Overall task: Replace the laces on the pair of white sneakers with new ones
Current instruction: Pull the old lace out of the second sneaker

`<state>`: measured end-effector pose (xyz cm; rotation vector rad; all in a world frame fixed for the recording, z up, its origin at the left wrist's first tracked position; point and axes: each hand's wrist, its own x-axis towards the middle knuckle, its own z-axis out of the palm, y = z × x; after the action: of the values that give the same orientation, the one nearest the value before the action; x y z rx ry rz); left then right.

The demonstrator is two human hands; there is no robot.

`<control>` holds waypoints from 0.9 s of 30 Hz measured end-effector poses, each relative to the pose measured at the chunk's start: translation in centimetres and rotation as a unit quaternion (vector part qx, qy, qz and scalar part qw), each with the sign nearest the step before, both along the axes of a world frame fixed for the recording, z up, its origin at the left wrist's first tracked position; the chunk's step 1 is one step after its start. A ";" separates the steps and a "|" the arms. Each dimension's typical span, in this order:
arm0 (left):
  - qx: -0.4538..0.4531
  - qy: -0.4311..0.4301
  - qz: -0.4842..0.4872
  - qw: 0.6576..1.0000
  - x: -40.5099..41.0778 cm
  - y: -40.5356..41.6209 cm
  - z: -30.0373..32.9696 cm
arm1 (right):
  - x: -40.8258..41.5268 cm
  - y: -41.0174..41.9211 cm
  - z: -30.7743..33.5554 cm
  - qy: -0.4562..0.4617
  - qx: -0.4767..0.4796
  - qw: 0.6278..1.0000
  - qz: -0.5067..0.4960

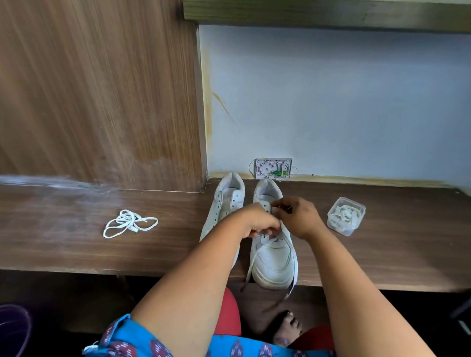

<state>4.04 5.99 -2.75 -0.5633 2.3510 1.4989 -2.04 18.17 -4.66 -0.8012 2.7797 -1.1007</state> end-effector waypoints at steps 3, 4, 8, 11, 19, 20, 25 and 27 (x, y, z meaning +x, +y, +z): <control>0.143 0.069 -0.018 0.987 0.1 -0.3 0.4 | 0.1 0.5 0.7 -0.117 -0.097 0.988 -0.005; 0.165 0.088 0.004 0.982 0.1 -0.6 0.5 | 0.1 0.7 0.7 -0.144 -0.129 0.981 -0.009; 0.003 0.090 0.102 0.991 -0.7 -2.3 -0.4 | -0.1 1.7 0.5 -0.104 -0.035 0.993 0.046; -0.047 0.028 0.078 0.995 -0.6 -2.0 -1.1 | 0.5 1.7 0.7 -0.114 0.042 0.990 0.068; -0.009 0.004 0.097 0.995 -0.8 -1.2 -1.4 | 1.7 0.3 1.2 -0.031 0.150 0.987 0.047; -0.007 0.009 0.102 0.995 -0.8 -1.1 -1.4 | 1.9 0.2 1.2 -0.022 0.154 0.987 0.046; 0.037 0.014 0.111 0.993 -0.9 -1.3 -2.2 | 1.9 0.1 1.4 -0.001 0.064 0.993 0.103; 0.074 -0.011 0.110 0.991 -0.8 -1.7 -2.3 | 1.8 0.3 1.6 -0.015 0.042 0.992 0.116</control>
<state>3.27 4.31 -5.07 -0.8167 2.1963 1.7347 -0.21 18.46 -3.06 -1.0548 2.6053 -0.9423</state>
